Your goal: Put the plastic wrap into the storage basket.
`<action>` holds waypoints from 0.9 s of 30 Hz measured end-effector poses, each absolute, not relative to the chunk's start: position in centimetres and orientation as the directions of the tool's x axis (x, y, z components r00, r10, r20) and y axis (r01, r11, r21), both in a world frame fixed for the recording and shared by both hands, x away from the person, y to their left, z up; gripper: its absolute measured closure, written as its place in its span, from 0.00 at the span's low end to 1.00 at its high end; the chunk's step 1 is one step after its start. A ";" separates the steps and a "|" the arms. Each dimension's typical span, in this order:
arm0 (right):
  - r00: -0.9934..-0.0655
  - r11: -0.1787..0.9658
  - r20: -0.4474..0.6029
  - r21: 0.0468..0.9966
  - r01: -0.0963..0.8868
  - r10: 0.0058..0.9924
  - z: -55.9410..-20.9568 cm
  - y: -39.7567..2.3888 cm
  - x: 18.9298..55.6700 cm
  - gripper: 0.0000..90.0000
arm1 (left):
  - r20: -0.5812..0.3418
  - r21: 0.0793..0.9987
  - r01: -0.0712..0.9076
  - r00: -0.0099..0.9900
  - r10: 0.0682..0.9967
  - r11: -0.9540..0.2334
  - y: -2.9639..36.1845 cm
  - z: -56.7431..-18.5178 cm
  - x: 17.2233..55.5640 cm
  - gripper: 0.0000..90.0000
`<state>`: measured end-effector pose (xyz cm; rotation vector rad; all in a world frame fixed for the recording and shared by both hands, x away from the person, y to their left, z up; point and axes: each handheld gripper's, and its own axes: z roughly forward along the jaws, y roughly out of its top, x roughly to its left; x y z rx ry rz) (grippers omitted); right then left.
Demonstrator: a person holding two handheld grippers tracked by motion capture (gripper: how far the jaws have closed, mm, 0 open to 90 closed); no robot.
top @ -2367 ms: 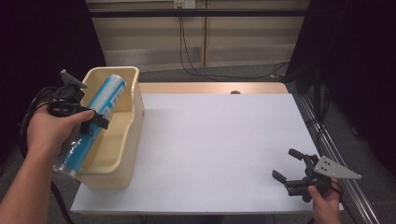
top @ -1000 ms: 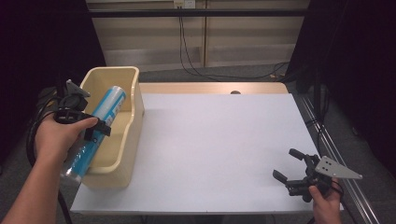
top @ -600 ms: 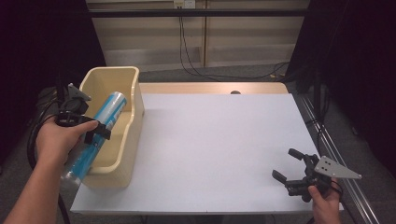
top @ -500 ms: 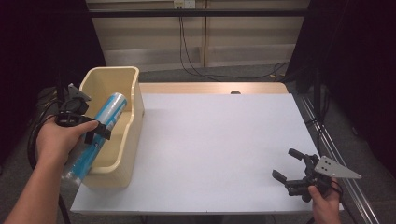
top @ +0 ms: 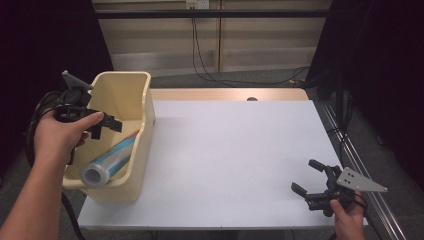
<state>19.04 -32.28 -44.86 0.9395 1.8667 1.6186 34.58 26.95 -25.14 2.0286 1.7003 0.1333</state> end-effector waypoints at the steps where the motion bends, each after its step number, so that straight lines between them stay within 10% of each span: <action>1: -0.642 0.060 0.071 0.982 0.179 0.763 -44.9 -32.3 19.0 0.00 | -0.237 0.422 0.899 0.229 0.944 -0.112 26.6 -25.4 34.7 0.27; 27: -0.641 0.058 0.071 0.982 0.178 0.764 -44.9 -32.4 19.0 0.00 | -0.269 0.428 0.871 0.377 0.886 -0.241 19.7 -26.1 35.9 0.21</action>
